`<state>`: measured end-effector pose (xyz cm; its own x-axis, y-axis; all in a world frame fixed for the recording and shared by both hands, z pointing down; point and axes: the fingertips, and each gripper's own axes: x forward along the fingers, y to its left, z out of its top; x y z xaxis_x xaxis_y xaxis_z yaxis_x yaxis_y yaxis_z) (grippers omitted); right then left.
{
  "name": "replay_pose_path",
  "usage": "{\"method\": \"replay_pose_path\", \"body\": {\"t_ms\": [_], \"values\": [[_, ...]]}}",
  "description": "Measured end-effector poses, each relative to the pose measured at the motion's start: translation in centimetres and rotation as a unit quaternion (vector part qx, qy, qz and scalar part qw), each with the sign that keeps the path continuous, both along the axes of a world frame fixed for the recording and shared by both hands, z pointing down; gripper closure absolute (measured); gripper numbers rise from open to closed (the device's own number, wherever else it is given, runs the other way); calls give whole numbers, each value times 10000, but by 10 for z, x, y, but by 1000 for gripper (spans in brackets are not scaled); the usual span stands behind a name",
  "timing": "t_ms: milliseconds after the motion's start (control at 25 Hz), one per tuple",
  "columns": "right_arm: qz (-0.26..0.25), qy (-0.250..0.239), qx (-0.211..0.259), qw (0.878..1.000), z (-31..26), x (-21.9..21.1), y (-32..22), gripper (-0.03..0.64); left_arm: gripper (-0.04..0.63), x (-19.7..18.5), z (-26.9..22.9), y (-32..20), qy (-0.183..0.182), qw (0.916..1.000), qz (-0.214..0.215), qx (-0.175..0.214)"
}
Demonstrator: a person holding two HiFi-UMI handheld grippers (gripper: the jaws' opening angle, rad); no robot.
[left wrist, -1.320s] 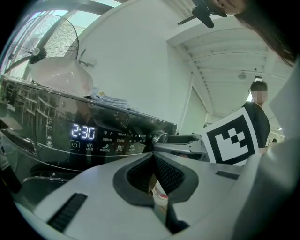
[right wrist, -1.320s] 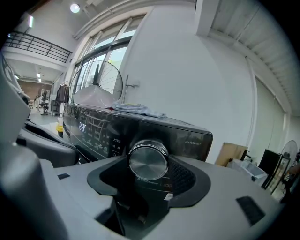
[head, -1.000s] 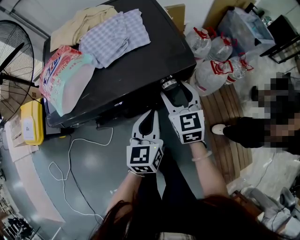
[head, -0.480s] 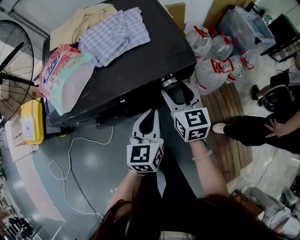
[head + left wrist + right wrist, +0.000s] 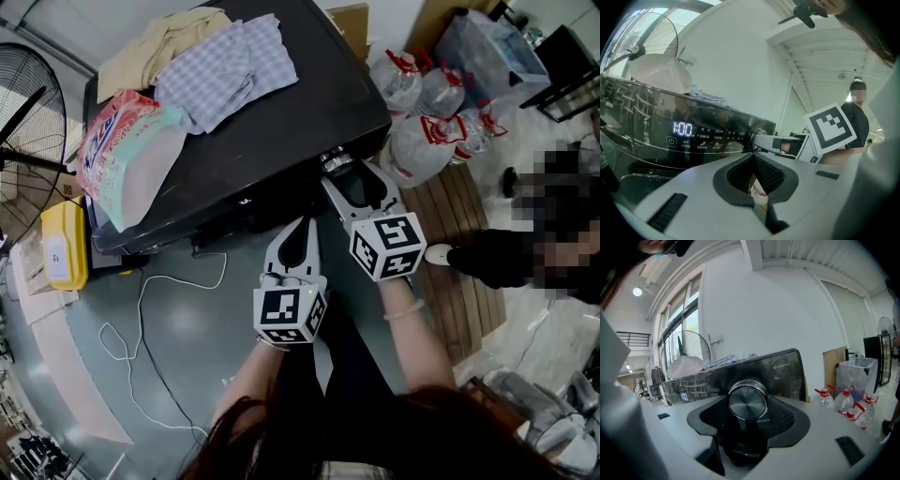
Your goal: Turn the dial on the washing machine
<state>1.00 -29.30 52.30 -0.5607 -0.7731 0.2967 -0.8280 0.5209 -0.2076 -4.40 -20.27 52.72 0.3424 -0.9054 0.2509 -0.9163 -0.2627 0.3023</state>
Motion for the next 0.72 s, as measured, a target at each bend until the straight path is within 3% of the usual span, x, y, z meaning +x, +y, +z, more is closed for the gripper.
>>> {"method": "replay_pose_path", "body": {"t_ms": [280, 560, 720], "values": [[-23, 29, 22, 10000, 0, -1, 0, 325, 578, 1, -1, 0, 15, 10000, 8, -12], [-174, 925, 246, 9953, 6, -3, 2, 315, 578, 3, -2, -1, 3, 10000, 25, -12], [-296, 1553, 504, 9861, 4, -7, 2, 307, 578, 2, -1, -2, -15, 10000, 23, -13]]}}
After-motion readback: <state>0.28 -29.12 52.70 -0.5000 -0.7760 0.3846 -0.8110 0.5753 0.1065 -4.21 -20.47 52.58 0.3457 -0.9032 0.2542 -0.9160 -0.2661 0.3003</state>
